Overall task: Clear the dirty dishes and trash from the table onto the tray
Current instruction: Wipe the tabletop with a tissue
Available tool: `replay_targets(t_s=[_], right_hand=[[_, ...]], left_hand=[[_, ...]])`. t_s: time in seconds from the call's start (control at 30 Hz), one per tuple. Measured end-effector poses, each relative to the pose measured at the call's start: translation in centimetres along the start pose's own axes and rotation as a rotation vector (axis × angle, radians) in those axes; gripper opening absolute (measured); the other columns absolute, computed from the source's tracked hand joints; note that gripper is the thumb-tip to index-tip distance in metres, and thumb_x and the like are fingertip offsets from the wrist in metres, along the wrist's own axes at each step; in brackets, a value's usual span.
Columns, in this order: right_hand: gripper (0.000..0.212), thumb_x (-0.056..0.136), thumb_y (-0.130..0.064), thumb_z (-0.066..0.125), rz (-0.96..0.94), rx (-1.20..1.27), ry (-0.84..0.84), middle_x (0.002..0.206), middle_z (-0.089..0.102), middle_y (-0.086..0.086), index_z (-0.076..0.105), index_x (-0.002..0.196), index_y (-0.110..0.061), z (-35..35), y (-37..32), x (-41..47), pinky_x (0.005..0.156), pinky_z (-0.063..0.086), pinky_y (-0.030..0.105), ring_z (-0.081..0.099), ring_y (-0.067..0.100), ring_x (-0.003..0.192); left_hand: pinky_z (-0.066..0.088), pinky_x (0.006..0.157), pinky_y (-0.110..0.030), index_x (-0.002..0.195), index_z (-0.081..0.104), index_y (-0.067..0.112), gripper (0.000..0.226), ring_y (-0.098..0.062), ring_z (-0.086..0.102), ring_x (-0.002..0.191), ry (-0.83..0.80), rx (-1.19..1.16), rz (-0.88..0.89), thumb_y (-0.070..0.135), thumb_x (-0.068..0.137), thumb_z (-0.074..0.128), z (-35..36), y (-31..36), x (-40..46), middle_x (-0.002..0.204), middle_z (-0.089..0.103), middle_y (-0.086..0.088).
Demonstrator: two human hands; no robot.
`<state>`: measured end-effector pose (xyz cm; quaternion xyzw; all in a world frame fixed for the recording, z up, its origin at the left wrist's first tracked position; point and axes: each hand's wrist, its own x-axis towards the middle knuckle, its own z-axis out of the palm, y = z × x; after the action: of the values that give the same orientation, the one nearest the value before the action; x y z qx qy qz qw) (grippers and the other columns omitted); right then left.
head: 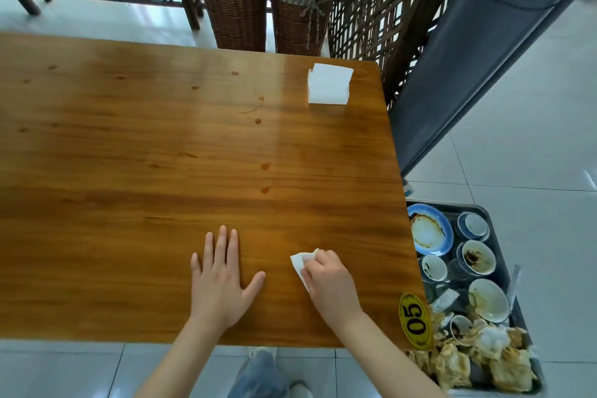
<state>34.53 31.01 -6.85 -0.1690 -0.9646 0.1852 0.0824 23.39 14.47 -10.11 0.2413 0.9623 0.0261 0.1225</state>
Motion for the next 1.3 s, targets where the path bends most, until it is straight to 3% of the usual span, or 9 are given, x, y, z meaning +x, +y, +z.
replay_targets(t_s=[0.2,0.37,0.5,0.6,0.7,0.87,1.03,1.17,1.3], right_hand=[[0.022,0.057,-0.001,0.086,-0.071,-0.039,0.024,0.059,0.058,-0.001,0.067,0.063,-0.011,-0.2,1.8,0.9,0.040,0.044,0.016,0.053,0.013,0.056],[0.005,0.081,-0.006,0.069,0.065,-0.064,-0.016,0.074,0.066,0.005,0.072,0.077,-0.007,-0.2,3.2,3.7,0.053,0.053,0.029,0.057,0.021,0.077],[0.019,0.093,-0.021,0.056,0.196,-0.052,0.029,0.089,0.067,0.002,0.072,0.096,-0.010,-0.6,4.1,7.2,0.066,0.051,0.023,0.054,0.012,0.082],[0.017,0.093,-0.019,0.056,0.216,-0.034,0.002,0.090,0.066,0.002,0.070,0.098,-0.010,-0.5,3.6,7.6,0.067,0.047,0.018,0.053,0.009,0.079],[0.015,0.090,-0.012,0.060,0.170,0.028,-0.014,0.098,0.067,0.002,0.069,0.101,-0.010,-0.4,2.3,6.9,0.073,0.047,0.015,0.059,0.011,0.088],[0.011,0.088,-0.015,0.063,0.050,0.057,-0.012,0.092,0.070,-0.001,0.073,0.093,-0.014,0.8,-0.9,8.4,0.066,0.045,0.013,0.056,0.009,0.082],[0.017,0.091,-0.022,0.059,0.085,0.092,-0.029,0.100,0.069,-0.002,0.073,0.099,-0.016,2.7,-2.5,10.6,0.072,0.042,0.011,0.056,0.010,0.089],[0.016,0.090,-0.022,0.061,0.100,0.111,-0.042,0.104,0.069,-0.003,0.073,0.099,-0.018,3.8,-3.6,12.6,0.076,0.039,0.010,0.057,0.011,0.096],[0.015,0.089,-0.019,0.062,0.069,0.070,-0.021,0.103,0.070,0.002,0.073,0.098,-0.015,4.0,-4.5,15.6,0.077,0.049,0.019,0.059,0.013,0.094]], left_hand=[[0.006,0.114,-0.050,0.151,0.005,0.022,0.099,-0.026,-0.002,0.146,0.032,-0.030,0.018,0.083,0.073,0.002,0.1,0.2,0.1,0.159,0.004,-0.003],[0.000,0.113,-0.047,0.151,-0.003,0.024,0.097,-0.024,-0.007,0.146,0.039,0.004,0.025,0.082,0.073,-0.003,0.4,0.0,0.1,0.159,-0.003,-0.001],[-0.004,0.112,-0.046,0.151,-0.004,0.025,0.097,-0.024,-0.010,0.145,0.046,-0.018,0.026,0.082,0.073,-0.004,0.5,0.2,0.2,0.159,-0.006,0.000],[-0.005,0.113,-0.046,0.151,-0.004,0.025,0.095,-0.023,-0.011,0.145,0.040,-0.035,0.031,0.082,0.075,0.005,0.4,0.0,-0.1,0.159,-0.006,0.000],[-0.003,0.112,-0.045,0.151,0.005,0.025,0.096,-0.022,-0.004,0.146,0.076,-0.112,0.034,0.082,0.075,0.017,0.2,-0.1,-0.3,0.159,0.004,0.001],[0.005,0.114,-0.046,0.150,0.017,0.026,0.089,-0.022,0.006,0.146,0.118,-0.141,0.049,0.078,0.078,0.024,-1.0,-0.3,2.5,0.158,0.015,0.001],[0.013,0.114,-0.049,0.147,0.027,0.022,0.069,-0.025,0.015,0.145,0.151,-0.141,0.091,0.056,0.088,0.038,-2.4,-0.7,7.5,0.155,0.024,-0.002],[0.007,0.112,-0.044,0.147,0.028,0.022,0.067,-0.025,0.017,0.144,0.153,-0.111,0.122,0.050,0.087,0.032,-3.2,-1.6,10.6,0.155,0.026,-0.002],[0.000,0.112,-0.042,0.149,0.022,0.022,0.066,-0.022,0.009,0.146,0.106,-0.118,0.160,0.051,0.090,0.027,-3.4,-1.7,12.9,0.157,0.018,0.000]])
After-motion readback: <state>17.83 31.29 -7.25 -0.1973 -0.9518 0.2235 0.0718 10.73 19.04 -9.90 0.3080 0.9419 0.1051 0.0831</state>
